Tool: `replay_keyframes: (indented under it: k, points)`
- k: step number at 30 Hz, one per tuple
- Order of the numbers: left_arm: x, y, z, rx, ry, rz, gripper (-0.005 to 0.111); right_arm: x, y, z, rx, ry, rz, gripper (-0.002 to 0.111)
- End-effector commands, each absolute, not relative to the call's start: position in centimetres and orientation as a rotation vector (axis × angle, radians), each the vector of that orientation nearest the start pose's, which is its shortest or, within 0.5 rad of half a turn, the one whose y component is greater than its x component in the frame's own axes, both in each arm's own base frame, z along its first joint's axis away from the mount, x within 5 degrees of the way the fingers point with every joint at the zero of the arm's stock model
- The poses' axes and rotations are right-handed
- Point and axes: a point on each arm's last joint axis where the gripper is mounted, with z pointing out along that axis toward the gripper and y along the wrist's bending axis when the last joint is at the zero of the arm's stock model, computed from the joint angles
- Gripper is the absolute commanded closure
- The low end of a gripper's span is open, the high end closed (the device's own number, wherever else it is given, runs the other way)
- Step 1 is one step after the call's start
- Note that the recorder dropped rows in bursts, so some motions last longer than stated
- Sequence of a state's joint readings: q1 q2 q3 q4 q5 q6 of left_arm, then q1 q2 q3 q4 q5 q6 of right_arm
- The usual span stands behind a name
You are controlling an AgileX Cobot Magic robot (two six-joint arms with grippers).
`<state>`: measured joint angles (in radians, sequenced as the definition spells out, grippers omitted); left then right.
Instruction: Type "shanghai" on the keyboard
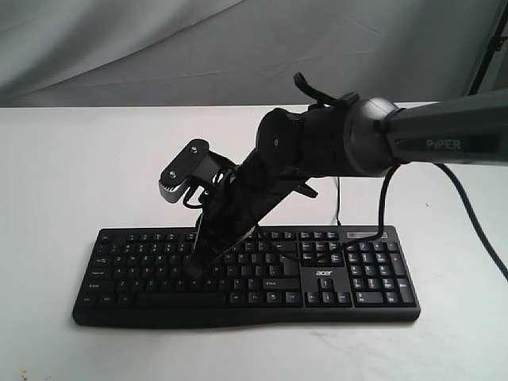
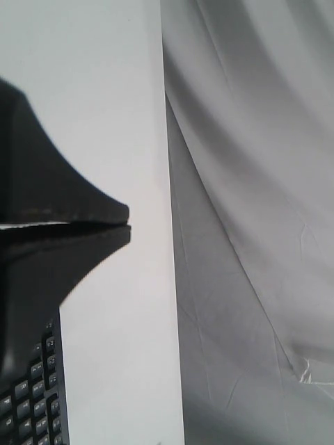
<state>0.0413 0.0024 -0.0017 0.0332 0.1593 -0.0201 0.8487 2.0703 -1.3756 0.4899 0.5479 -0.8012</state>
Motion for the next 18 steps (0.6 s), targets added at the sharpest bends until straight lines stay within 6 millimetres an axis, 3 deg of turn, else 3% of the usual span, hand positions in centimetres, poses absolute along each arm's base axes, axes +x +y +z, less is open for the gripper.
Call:
replay_keyframes:
  k: [1, 6, 9, 18]
  points:
    - [5.6, 0.2, 19.9, -0.026, 1.637, 0.037, 0.107, 26.6, 32.8, 14.1, -1.602, 2.184, 0.461, 0.108]
    - [5.6, 0.2, 19.9, -0.026, 1.637, 0.037, 0.107, 26.6, 32.6, 13.9, -1.602, 2.184, 0.458, 0.108]
    - [5.6, 0.2, 19.9, -0.026, 1.637, 0.037, 0.107, 26.7, 32.7, 12.6, -1.615, 2.204, 0.453, 0.108]
    - [5.6, 0.2, 19.9, -0.026, 1.637, 0.037, 0.107, 26.8, 32.7, 12.5, -1.605, 2.196, 0.452, 0.108]
